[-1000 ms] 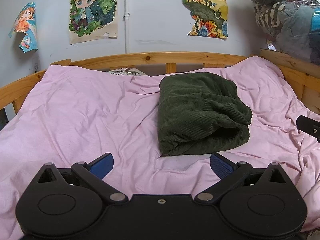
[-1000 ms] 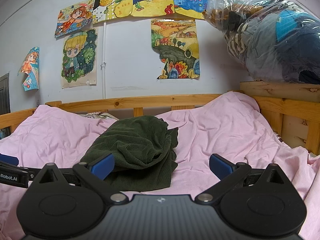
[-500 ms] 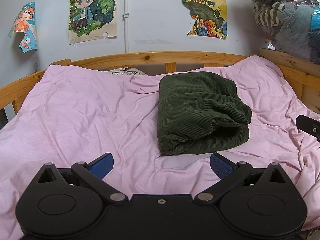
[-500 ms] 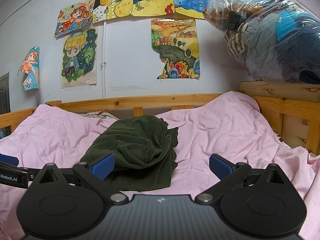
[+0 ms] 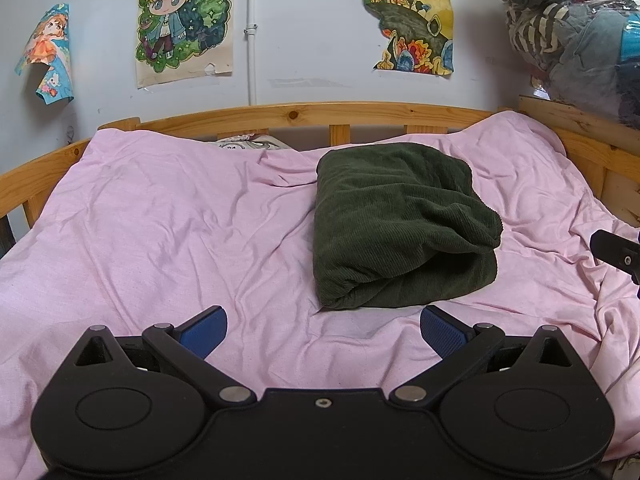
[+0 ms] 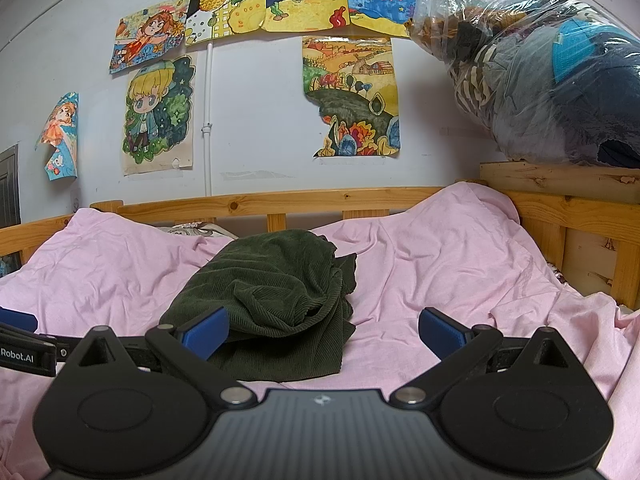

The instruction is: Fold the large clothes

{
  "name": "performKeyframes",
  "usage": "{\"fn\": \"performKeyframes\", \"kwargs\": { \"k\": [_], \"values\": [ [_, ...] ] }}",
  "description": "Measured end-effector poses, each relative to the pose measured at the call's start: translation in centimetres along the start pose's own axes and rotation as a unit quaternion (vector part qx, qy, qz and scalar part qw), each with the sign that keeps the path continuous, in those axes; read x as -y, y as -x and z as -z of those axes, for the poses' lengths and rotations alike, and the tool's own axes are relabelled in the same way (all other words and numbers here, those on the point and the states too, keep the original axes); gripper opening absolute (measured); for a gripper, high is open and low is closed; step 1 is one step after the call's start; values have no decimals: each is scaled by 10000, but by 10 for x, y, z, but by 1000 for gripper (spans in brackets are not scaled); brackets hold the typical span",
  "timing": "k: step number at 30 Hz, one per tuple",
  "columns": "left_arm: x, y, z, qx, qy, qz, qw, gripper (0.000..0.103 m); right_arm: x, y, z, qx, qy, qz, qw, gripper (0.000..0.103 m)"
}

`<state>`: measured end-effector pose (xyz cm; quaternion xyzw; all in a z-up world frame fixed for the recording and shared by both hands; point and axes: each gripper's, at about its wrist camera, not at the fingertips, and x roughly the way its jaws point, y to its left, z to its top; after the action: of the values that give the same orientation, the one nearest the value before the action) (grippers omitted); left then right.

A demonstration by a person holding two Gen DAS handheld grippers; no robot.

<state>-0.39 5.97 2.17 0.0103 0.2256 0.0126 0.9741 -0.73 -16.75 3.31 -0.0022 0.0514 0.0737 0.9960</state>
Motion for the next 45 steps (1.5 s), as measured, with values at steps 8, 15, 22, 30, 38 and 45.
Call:
{"fn": "performKeyframes", "kwargs": {
  "k": [8,15,22,30,38,45],
  "values": [
    [1,1,1,-95,41,72,9999,102,0,0,1,-8,3,5,10000,103],
    [-1,1,0,-55,-77,-3,10000,102,0,0,2,-13,1,4,10000,103],
    [-2,1,0,-59,-134,7,9999,102,0,0,1,-15,4,5,10000,103],
    [-3,1,-1,-63,-151,32,9999,102,0,0,1,-18,4,2,10000,103],
    [-5,-1,-2,-92,-184,89,9997,102,0,0,1,-21,5,6,10000,103],
    [-6,-2,-2,-117,-189,84,9997,103,0,0,0,-26,6,5,10000,103]
  ]
}}
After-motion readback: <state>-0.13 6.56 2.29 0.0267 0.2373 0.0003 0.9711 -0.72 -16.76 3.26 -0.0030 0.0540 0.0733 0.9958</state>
